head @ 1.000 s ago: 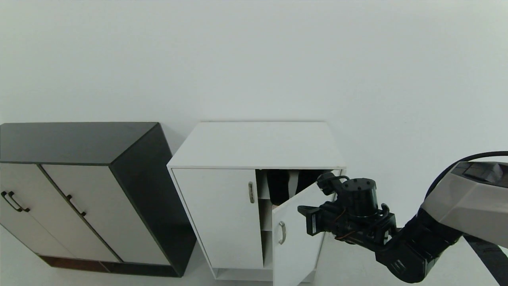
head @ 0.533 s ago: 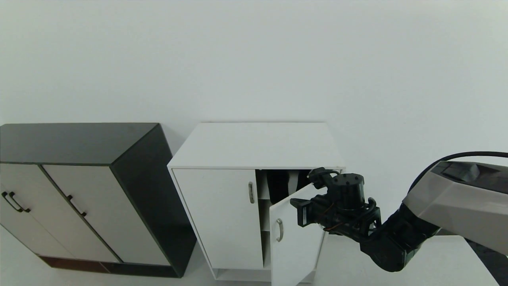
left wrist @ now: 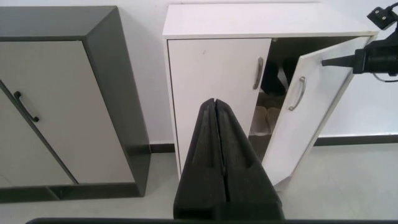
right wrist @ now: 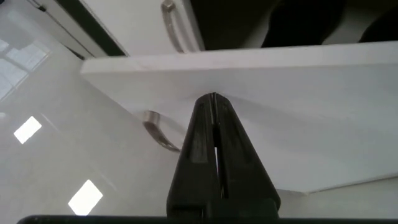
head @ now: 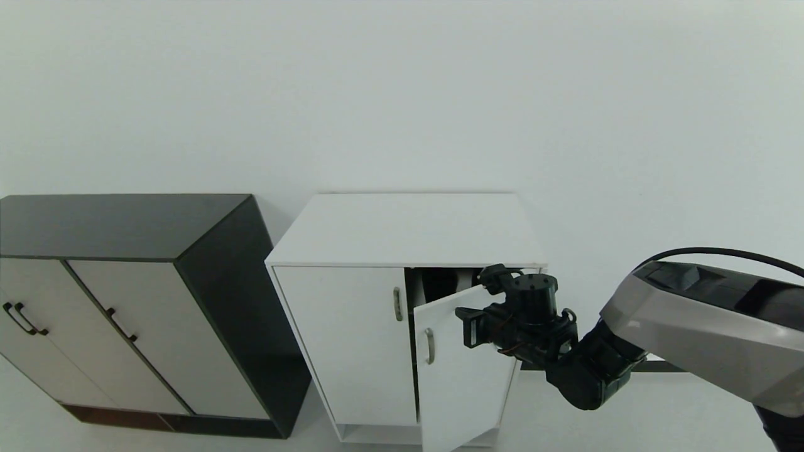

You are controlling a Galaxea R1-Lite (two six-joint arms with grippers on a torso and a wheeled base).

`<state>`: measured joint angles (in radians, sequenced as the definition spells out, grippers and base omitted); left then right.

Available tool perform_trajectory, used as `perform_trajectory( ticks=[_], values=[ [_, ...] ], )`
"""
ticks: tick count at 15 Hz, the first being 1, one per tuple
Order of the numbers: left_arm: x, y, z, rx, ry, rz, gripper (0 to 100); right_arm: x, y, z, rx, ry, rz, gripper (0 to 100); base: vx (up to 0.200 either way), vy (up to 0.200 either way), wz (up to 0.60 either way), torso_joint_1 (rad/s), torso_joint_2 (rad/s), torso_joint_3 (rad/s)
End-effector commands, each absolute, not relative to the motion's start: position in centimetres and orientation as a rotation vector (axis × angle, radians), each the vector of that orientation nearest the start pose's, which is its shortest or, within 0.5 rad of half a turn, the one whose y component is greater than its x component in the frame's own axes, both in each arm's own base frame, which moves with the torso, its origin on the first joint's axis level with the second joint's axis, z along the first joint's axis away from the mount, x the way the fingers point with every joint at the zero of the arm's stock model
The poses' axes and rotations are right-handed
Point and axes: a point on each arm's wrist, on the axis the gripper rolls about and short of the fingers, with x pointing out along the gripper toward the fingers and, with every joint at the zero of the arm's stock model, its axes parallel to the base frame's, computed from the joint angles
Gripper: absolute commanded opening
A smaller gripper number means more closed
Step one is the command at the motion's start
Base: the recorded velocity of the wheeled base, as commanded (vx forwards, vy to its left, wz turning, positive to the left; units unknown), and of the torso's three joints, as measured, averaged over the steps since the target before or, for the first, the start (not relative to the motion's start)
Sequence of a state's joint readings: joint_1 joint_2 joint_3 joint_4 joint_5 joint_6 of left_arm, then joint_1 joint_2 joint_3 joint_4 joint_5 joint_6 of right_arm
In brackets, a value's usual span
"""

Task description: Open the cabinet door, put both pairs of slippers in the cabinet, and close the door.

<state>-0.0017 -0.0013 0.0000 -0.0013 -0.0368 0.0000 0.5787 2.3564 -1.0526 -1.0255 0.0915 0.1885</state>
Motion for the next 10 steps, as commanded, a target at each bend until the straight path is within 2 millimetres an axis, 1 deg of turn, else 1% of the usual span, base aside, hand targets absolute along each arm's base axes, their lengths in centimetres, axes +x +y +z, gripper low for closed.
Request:
perform_trajectory(
  ticks=[1, 4, 10],
  values=[
    [-2.3, -0.1, 7.6, -0.002, -0.002, -0.038, 0, 36.6, 23.6, 2.8, 0.112, 0.342, 0.627, 0, 0.000, 0.000, 0.00, 0.000, 0.00, 0.000],
    [-2.3, -0.1, 7.6, 0.000, -0.002, -0.038, 0, 37.1, 23.9, 2.5, 0.115, 0.331, 0.627, 0, 0.000, 0.000, 0.00, 0.000, 0.00, 0.000],
    [-2.3, -0.1, 7.5, 0.000, 0.000, -0.038, 0, 38.1, 24.3, 3.4, 0.116, 0.336, 0.622, 0, 0.000, 0.000, 0.00, 0.000, 0.00, 0.000]
  ],
)
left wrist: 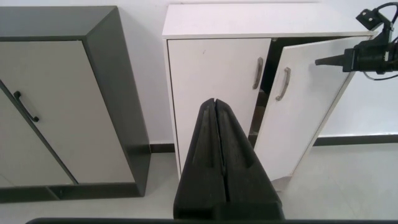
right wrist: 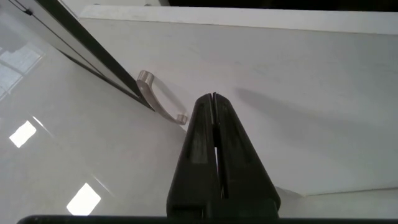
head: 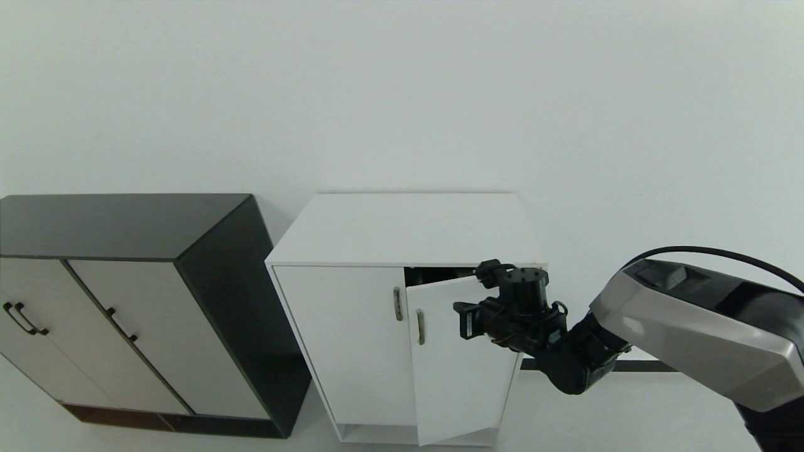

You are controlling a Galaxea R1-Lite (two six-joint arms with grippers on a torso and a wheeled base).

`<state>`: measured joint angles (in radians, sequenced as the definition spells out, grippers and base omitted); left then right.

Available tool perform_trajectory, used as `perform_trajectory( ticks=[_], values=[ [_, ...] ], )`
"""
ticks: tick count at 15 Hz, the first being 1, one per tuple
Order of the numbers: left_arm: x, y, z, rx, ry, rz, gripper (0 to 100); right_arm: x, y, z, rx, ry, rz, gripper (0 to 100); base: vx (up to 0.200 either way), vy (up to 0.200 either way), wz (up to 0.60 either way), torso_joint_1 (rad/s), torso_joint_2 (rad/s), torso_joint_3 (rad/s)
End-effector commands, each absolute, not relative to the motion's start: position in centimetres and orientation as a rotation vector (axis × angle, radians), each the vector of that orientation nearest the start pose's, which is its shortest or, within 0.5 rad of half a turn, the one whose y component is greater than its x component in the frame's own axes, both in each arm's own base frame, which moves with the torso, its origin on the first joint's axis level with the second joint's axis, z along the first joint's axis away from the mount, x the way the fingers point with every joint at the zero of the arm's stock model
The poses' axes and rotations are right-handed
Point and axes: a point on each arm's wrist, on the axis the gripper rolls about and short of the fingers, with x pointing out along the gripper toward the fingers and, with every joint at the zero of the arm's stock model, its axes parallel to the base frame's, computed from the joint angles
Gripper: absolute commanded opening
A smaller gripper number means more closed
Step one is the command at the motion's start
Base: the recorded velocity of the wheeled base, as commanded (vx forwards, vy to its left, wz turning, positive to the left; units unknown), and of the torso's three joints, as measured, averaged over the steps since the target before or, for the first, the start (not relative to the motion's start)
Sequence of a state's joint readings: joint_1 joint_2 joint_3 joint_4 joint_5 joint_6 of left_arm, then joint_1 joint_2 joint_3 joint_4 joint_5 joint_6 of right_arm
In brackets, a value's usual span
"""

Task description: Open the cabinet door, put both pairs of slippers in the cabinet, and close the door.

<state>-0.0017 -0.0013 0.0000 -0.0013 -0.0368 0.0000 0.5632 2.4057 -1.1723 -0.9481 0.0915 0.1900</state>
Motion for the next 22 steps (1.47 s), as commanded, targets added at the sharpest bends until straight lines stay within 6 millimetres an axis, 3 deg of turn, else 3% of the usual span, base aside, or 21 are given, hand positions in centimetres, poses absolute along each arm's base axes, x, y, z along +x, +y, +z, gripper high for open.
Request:
perform_trajectory(
  ticks=[1, 22],
  values=[
    [-2.3, -0.1, 7.6, -0.002, -0.002, -0.038, 0, 38.1, 24.3, 3.4, 0.116, 0.336, 0.622, 0, 0.000, 0.000, 0.00, 0.000, 0.00, 0.000],
    [-2.3, -0.1, 7.6, -0.003, -0.001, -0.037, 0, 41.7, 23.6, 2.4, 0.120, 0.329, 0.557, 0, 0.000, 0.000, 0.00, 0.000, 0.00, 0.000]
  ],
)
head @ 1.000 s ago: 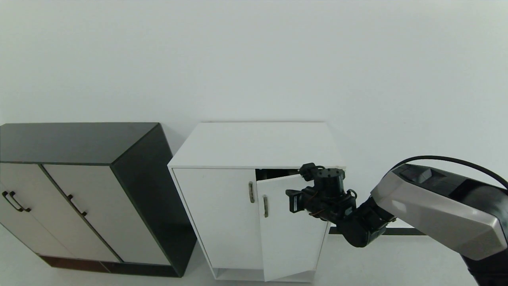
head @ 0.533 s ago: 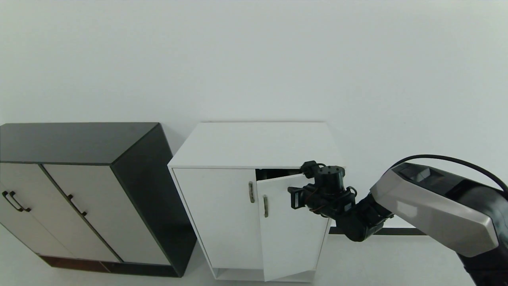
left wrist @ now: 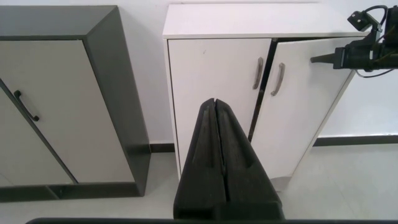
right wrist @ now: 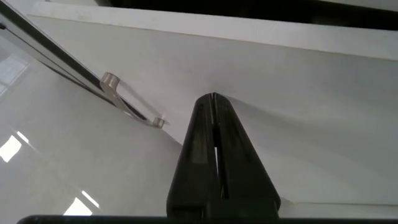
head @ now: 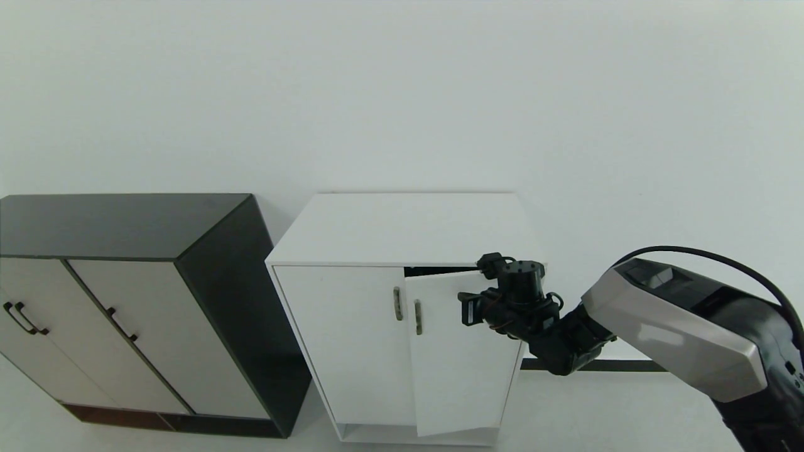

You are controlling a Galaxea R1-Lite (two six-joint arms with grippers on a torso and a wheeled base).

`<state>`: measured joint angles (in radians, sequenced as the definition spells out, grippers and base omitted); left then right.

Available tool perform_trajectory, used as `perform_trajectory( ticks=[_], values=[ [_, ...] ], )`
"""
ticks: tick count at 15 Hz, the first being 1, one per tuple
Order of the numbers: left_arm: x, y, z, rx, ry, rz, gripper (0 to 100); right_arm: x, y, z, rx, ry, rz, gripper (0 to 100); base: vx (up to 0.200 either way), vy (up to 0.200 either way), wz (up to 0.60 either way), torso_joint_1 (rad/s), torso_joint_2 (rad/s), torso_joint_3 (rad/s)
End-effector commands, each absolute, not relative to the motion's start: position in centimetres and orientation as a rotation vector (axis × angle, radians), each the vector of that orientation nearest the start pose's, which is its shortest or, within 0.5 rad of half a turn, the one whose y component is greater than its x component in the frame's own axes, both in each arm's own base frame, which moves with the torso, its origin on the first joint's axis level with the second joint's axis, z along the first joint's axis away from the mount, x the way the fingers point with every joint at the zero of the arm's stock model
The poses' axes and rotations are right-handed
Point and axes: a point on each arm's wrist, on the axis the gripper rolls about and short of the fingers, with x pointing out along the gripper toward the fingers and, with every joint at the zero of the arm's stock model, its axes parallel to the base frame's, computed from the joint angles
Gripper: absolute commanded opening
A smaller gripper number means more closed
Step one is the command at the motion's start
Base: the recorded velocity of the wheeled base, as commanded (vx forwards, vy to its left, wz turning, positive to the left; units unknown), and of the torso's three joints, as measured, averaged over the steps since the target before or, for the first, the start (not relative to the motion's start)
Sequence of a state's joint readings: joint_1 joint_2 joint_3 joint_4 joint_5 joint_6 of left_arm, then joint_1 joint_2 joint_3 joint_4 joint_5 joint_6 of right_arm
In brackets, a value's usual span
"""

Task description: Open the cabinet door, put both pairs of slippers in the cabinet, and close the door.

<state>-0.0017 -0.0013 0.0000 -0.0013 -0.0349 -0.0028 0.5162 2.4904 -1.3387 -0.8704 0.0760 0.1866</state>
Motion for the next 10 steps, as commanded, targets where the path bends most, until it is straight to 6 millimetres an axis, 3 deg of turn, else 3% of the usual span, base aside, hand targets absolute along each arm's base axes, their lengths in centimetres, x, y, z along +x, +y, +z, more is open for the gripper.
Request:
perform_trajectory(
  ticks=[1, 10],
  values=[
    [-2.3, -0.1, 7.6, -0.003, -0.001, -0.037, 0, 41.9, 23.7, 2.4, 0.121, 0.324, 0.556, 0, 0.000, 0.000, 0.00, 0.000, 0.00, 0.000],
    [-2.3, -0.1, 7.5, 0.000, 0.000, -0.037, 0, 43.2, 22.5, 1.6, 0.105, 0.318, 0.523, 0, 0.000, 0.000, 0.00, 0.000, 0.00, 0.000]
  ],
)
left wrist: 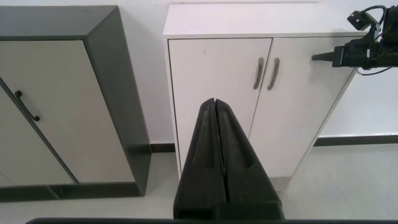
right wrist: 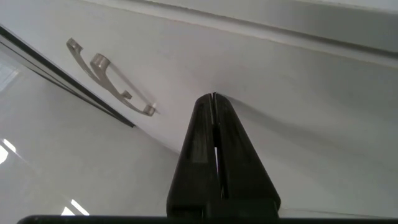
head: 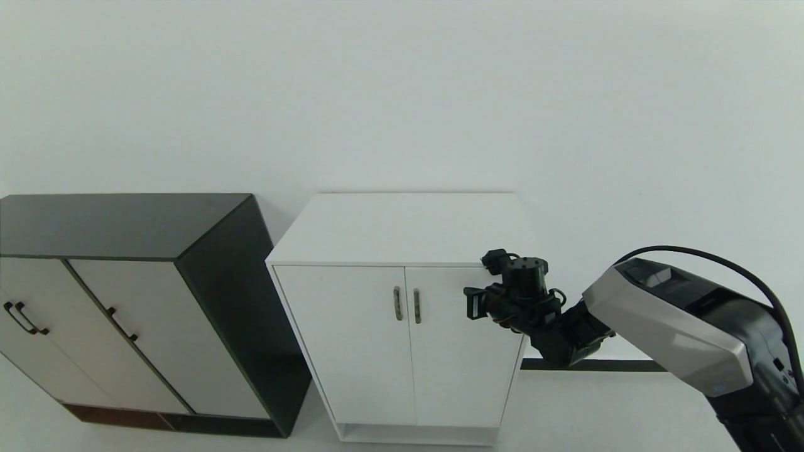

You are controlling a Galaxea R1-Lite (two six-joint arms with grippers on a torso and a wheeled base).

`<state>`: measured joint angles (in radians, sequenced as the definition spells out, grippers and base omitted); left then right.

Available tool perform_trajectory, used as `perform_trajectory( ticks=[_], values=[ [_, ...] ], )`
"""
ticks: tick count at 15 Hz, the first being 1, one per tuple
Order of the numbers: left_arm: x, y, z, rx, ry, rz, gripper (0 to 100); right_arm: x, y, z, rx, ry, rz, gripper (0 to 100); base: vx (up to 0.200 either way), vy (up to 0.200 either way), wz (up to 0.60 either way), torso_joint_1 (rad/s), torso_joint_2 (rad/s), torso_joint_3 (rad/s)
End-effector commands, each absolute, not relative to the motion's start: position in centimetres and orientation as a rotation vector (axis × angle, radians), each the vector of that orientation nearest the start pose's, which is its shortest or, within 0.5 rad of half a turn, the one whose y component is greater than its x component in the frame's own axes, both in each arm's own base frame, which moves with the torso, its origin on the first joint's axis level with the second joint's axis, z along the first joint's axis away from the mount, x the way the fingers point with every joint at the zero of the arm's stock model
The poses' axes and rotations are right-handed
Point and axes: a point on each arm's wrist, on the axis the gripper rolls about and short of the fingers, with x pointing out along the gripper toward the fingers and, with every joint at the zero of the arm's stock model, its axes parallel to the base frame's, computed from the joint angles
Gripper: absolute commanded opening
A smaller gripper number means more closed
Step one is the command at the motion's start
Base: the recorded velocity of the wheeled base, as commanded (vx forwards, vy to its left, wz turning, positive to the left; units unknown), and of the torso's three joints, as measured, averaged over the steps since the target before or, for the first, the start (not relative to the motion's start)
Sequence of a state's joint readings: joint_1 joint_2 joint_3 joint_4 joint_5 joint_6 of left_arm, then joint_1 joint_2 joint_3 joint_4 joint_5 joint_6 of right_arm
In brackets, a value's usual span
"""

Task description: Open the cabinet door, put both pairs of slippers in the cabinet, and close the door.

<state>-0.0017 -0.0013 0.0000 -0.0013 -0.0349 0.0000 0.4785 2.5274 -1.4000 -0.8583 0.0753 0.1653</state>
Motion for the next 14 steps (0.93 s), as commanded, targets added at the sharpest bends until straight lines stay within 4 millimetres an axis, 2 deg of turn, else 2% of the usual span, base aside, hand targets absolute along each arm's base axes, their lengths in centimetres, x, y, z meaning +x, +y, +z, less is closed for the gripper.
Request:
perform_trajectory(
  ticks=[1, 14],
  values=[
    [-2.28, -0.08, 7.56, 0.000, -0.002, -0.037, 0, 43.28, 22.39, 1.57, 0.103, 0.319, 0.521, 0, 0.000, 0.000, 0.00, 0.000, 0.00, 0.000],
    [-2.28, -0.08, 7.56, 0.000, -0.002, -0.037, 0, 43.82, 22.57, 1.27, 0.101, 0.305, 0.514, 0, 0.000, 0.000, 0.00, 0.000, 0.00, 0.000]
  ],
)
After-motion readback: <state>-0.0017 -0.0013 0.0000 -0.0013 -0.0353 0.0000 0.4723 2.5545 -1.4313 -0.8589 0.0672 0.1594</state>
